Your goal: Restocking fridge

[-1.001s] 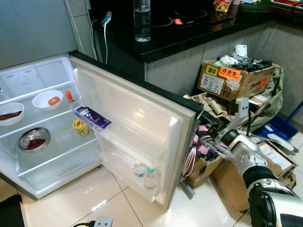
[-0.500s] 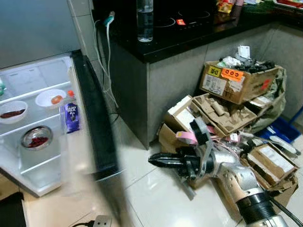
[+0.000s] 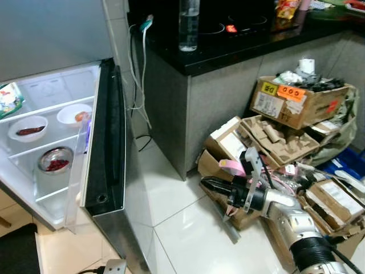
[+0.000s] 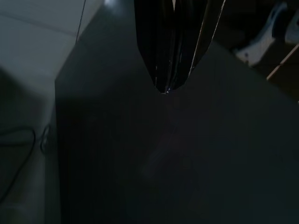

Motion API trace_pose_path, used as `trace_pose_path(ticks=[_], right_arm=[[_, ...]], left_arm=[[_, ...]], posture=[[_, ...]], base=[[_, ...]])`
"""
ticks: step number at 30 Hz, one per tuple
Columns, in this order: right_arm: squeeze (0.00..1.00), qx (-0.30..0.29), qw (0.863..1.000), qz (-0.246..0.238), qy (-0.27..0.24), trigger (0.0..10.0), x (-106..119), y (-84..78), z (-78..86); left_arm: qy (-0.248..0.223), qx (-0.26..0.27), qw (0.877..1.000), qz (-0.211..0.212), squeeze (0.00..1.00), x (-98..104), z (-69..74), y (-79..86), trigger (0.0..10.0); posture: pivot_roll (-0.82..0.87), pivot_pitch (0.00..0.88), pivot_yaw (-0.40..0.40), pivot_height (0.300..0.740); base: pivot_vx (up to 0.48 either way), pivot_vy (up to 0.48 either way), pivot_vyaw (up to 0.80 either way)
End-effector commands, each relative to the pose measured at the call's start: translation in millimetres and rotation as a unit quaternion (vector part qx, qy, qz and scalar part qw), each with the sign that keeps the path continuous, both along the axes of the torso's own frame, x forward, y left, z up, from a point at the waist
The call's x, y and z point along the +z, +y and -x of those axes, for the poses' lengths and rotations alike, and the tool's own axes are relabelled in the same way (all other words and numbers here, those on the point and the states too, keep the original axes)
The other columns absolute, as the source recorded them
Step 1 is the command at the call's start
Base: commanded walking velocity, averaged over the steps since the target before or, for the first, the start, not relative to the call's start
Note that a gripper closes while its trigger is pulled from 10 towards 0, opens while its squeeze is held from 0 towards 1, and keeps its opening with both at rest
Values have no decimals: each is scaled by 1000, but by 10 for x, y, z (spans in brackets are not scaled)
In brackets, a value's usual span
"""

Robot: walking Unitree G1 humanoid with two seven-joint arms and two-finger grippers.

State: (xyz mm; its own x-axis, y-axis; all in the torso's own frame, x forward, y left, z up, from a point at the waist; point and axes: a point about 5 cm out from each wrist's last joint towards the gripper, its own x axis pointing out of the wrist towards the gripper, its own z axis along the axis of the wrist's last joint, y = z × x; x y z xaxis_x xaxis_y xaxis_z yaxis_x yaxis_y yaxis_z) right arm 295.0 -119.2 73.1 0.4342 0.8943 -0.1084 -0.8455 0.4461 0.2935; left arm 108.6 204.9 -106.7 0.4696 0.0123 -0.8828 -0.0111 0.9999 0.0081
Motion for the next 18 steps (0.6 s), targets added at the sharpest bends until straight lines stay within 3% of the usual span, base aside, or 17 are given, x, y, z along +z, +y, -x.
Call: trace_pose_path(ticks=[1,8,13,14,18], right_arm=[[0,7,1000,20,2,10000,-81,-2,36],[0,-46,993,83,69,10000,-473,-168,173],[0,-97,980,132,114,10000,-713,-296,270],[0,-120,972,156,131,10000,-809,-357,321],[0,-141,962,183,143,10000,-898,-422,374]], left_arm=[[35,-10,999,11,0,-64,165,-106,10000],[37,-10,999,9,0,-67,172,-103,10000],[39,-11,999,8,0,-68,179,-101,10000],[39,-12,999,9,0,-69,180,-100,10000],[40,-13,999,9,0,-68,180,-98,10000]], posture=[[-84,37,-46,740],[-83,36,-45,740],[-83,36,-45,740],[-83,36,-45,740],[-85,36,-41,740]], base=[[0,0,775],[0,0,760],[0,0,760],[0,0,763],[0,0,761]])
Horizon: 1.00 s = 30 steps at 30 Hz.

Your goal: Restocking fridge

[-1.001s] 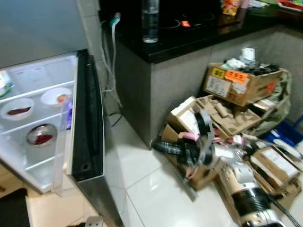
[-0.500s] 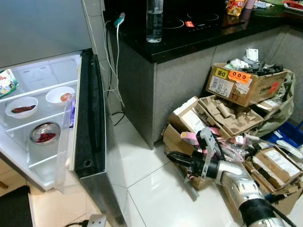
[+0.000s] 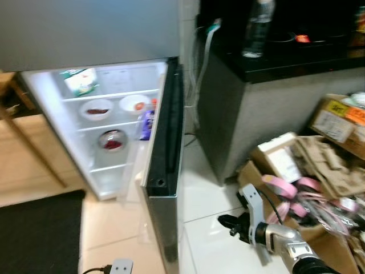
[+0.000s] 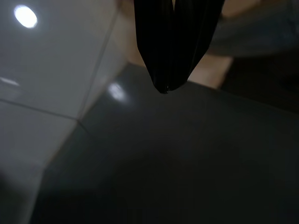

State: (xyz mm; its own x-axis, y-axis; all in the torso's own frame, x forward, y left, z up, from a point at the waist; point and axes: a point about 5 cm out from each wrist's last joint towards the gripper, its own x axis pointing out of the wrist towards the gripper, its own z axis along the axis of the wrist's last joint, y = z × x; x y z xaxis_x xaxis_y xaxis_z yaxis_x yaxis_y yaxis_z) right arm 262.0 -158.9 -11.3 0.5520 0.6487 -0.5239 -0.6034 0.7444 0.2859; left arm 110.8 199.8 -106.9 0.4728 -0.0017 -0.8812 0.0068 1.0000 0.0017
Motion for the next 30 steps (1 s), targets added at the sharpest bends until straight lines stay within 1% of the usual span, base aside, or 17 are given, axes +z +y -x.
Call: trace_pose_path(ticks=[1,3,5,6,7,9,11,12,17,20,21,22,26,27,28,29,30], right_arm=[[0,-11,1000,11,6,10000,-55,-25,44],[0,-19,1000,22,11,10000,-84,-48,60],[0,-40,997,58,32,10000,-180,-131,134],[0,-40,997,58,32,10000,-180,-131,134],[0,-58,993,92,53,10000,-276,-205,221],[0,-63,991,105,59,10000,-307,-227,250],[0,-83,983,138,85,10000,-416,-312,384],[0,-83,983,138,85,10000,-416,-312,384],[0,-120,965,206,110,10000,-537,-478,560],[0,-133,959,219,118,10000,-561,-524,604],[0,-138,953,241,124,10000,-590,-564,655],[0,-138,951,248,125,10000,-597,-573,666],[0,-161,947,250,118,10000,-591,-607,660],[0,-172,956,218,96,10000,-544,-562,579],[0,-163,966,189,67,10000,-482,-499,481],[0,-163,966,189,67,10000,-482,-499,481],[0,-156,970,180,54,10000,-454,-472,442]], left_arm=[[41,-4,999,5,0,-67,202,-47,10000],[42,-4,999,5,0,-66,202,-45,10000],[42,-6,999,4,0,-65,198,-41,10000],[42,-6,999,4,0,-65,198,-41,10000],[41,-8,999,3,0,-64,194,-39,10000],[41,-8,999,2,0,-63,193,-39,10000],[40,-9,999,3,0,-62,186,-40,10000],[40,-9,999,3,0,-62,186,-40,10000],[37,-9,999,3,0,-57,168,-37,10000],[37,-10,999,3,0,-56,165,-36,10000],[37,-9,999,4,0,-55,164,-33,10000],[37,-9,999,4,0,-55,164,-32,10000],[36,-10,999,5,0,-54,159,-34,10000],[35,-10,999,6,0,-53,156,-36,10000],[35,-10,999,7,0,-52,154,-36,10000],[35,-10,999,7,0,-52,154,-36,10000],[35,-10,999,7,0,-52,153,-35,10000]], posture=[[-85,36,-41,740],[-85,36,-41,740],[-85,36,-41,740],[-85,36,-41,740],[-87,31,-40,740],[-87,31,-40,740],[-84,28,-40,740],[-84,28,-40,740],[-84,27,-38,740],[-84,27,-38,740],[-88,29,-34,740],[-88,29,-34,740],[-88,29,-33,740],[-88,30,-33,740],[-89,30,-32,740],[-89,30,-32,740],[-89,30,-32,740]], base=[[0,0,763],[0,0,756],[0,0,756],[0,0,756],[0,0,756],[0,0,756],[0,0,756],[0,0,756],[0,0,758],[0,0,754],[0,0,0],[0,0,0],[0,0,0],[0,0,0],[0,0,0],[0,0,0],[0,0,0]])
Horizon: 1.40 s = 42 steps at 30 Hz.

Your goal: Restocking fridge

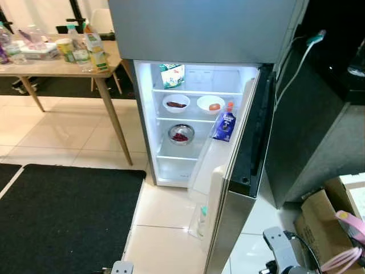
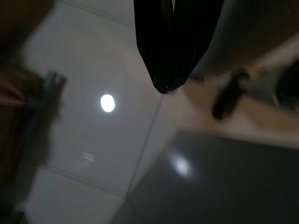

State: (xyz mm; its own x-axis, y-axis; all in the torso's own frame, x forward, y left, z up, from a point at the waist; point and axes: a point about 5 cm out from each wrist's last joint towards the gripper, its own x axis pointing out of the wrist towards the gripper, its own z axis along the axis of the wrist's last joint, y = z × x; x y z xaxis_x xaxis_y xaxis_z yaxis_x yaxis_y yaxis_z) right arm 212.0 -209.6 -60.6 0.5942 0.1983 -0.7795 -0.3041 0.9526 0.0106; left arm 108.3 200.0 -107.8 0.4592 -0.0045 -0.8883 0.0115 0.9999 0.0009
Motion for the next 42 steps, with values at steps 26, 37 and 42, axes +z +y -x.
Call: trace_pose_path(ticks=[26,37,42], right_arm=[[0,480,630,-523,-315,10000,2616,1909,-517],[0,216,916,-268,-208,10000,1101,1051,-869],[0,110,976,-155,-109,10000,572,579,-618]], left_arm=[[24,-3,1000,9,0,-41,122,-42,10000],[23,-3,1000,10,0,-43,115,-63,10000],[23,-4,1000,10,0,-43,115,-66,10000]], posture=[[-77,33,-35,740],[-85,33,-41,740],[-80,29,-41,740]], base=[[0,0,0],[0,0,0],[0,0,293]])
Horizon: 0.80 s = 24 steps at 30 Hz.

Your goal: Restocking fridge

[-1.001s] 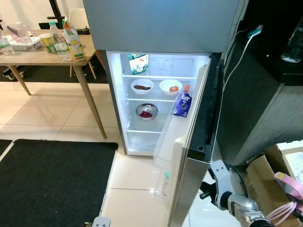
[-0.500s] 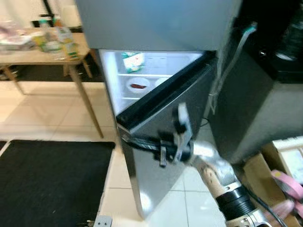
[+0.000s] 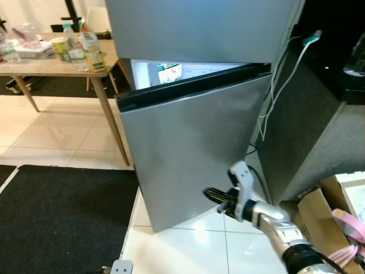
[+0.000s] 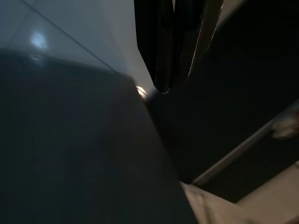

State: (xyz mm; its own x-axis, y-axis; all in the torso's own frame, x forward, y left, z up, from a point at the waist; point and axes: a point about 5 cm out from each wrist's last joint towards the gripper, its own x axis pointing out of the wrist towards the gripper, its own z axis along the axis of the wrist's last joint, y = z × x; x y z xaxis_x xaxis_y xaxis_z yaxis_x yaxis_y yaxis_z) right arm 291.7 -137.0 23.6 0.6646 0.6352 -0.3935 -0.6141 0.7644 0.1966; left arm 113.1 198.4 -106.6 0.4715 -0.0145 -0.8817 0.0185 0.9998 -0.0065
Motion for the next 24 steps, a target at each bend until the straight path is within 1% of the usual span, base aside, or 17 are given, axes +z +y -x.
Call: trace_pose_path(ticks=[1,3,4,5,6,7,8,9,10,13,15,16,17,19,20,23,24], right_arm=[[0,-39,997,41,60,10000,-270,-147,179],[0,-82,985,102,115,10000,-520,-405,409],[0,-99,974,144,142,10000,-643,-542,556],[0,-99,974,144,142,10000,-643,-542,556],[0,-118,961,183,170,10000,-767,-681,725],[0,-118,961,183,170,10000,-767,-681,725],[0,-131,949,210,196,10000,-868,-786,895],[0,-131,949,210,196,10000,-868,-786,895],[0,-141,938,229,219,10000,-952,-860,1053],[0,-141,938,229,219,10000,-952,-860,1053],[0,-148,922,250,255,10000,-1070,-926,1310],[0,-150,917,257,266,10000,-1105,-945,1396],[0,-150,917,257,266,10000,-1105,-945,1396],[0,-155,907,267,285,10000,-1154,-973,1531],[0,-155,907,267,285,10000,-1154,-973,1531],[0,-160,901,276,294,10000,-1180,-993,1609],[0,-164,896,285,299,10000,-1193,-1010,1650]], left_arm=[[30,-1,1000,6,0,-55,163,-50,10000],[30,-1,1000,5,0,-54,161,-47,10000],[30,-2,1000,4,0,-53,159,-41,10000],[30,-2,1000,4,0,-53,159,-41,10000],[30,-4,1000,1,0,-51,157,-30,10000],[30,-4,1000,1,0,-51,157,-30,10000],[29,-5,1000,-2,0,-49,156,-18,10000],[29,-5,1000,-2,0,-49,156,-18,10000],[29,-6,1000,-4,0,-47,152,-7,10000],[29,-6,1000,-4,0,-47,152,-7,10000],[25,-8,1000,-9,0,-39,131,11,10000],[23,-9,1000,-11,0,-35,121,17,10000],[23,-9,1000,-11,0,-35,121,17,10000],[21,-10,1000,-13,0,-30,105,22,10000],[21,-10,1000,-13,0,-30,105,22,10000],[19,-9,1000,-13,0,-27,94,24,10000],[18,-6,1000,-13,0,-26,89,26,10000]], posture=[[-80,29,-41,740],[-80,29,-41,740],[-80,29,-41,740],[-80,29,-41,740],[-79,25,-39,740],[-79,25,-39,740],[-79,21,-35,740],[-79,21,-35,740],[-79,21,-35,740],[-79,21,-35,740],[-78,19,-30,740],[-81,19,-27,740],[-81,19,-27,740],[-83,19,-22,740],[-83,19,-22,740],[-82,20,-21,740],[-81,21,-21,740]], base=[[0,0,731],[0,0,731],[0,0,725],[0,0,725],[0,0,731],[0,0,731],[0,0,731],[0,0,731],[0,0,731],[0,0,731],[0,0,731],[0,0,731],[0,0,731],[0,0,731],[0,0,731],[0,0,731],[0,0,694]])
